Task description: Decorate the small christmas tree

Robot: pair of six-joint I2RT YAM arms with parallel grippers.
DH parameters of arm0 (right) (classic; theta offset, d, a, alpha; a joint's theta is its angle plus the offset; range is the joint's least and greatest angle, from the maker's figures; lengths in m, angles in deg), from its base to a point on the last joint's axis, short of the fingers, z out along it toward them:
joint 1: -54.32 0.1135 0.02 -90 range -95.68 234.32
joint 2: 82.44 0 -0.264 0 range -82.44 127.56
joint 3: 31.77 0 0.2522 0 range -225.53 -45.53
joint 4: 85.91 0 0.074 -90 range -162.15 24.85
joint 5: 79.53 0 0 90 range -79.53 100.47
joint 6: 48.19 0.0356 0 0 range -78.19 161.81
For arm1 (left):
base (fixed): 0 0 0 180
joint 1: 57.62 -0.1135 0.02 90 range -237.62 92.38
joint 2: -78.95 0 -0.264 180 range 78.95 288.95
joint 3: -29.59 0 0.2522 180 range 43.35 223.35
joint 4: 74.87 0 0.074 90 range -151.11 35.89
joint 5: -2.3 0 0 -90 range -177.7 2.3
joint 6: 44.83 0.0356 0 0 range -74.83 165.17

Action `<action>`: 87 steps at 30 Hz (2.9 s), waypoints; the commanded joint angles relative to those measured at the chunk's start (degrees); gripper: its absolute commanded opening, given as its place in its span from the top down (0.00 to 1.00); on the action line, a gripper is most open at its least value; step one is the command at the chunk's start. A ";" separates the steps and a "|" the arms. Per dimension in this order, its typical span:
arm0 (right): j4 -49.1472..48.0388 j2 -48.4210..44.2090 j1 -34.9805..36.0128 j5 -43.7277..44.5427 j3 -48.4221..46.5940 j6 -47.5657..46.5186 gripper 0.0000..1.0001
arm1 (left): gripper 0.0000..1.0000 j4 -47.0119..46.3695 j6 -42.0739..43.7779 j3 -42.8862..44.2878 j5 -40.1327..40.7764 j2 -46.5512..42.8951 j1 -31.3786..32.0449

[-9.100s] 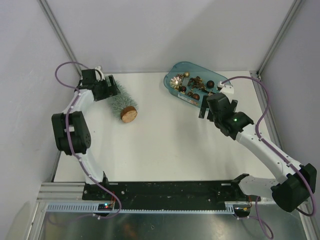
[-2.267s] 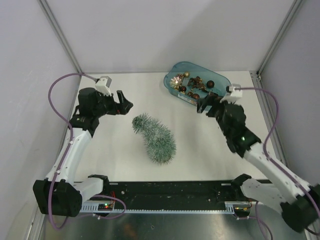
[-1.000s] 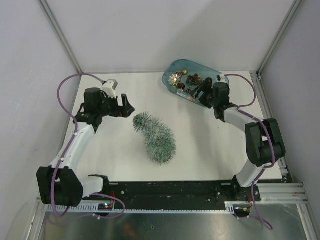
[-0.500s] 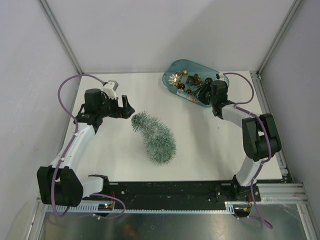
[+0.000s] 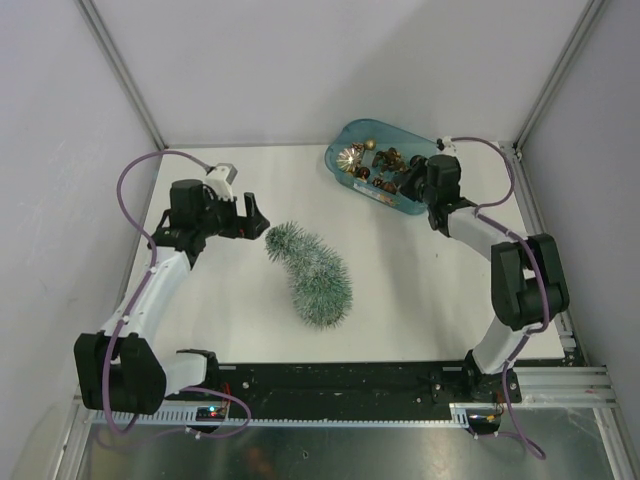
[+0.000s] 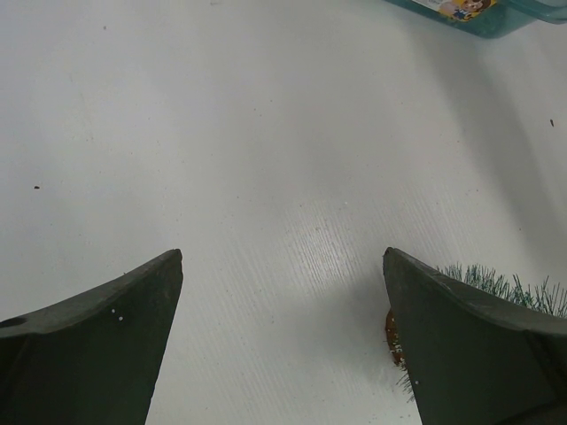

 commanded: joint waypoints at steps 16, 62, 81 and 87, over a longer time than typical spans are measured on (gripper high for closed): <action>9.61 -17.68 8.24 3.02 -16.13 -12.29 0.91 | 0.00 -1.34 0.64 2.47 -5.20 0.19 -0.31; -3.32 3.24 2.45 8.37 1.20 19.68 0.46 | 0.00 -1.53 4.15 0.67 -3.72 0.22 -0.25; -8.38 3.07 2.51 9.98 1.23 17.54 1.00 | 0.00 -1.42 4.32 -1.39 -2.45 -1.62 -0.28; -11.31 2.02 2.99 10.59 1.20 15.07 1.00 | 0.00 -1.43 4.32 -1.50 -2.26 -1.86 -0.28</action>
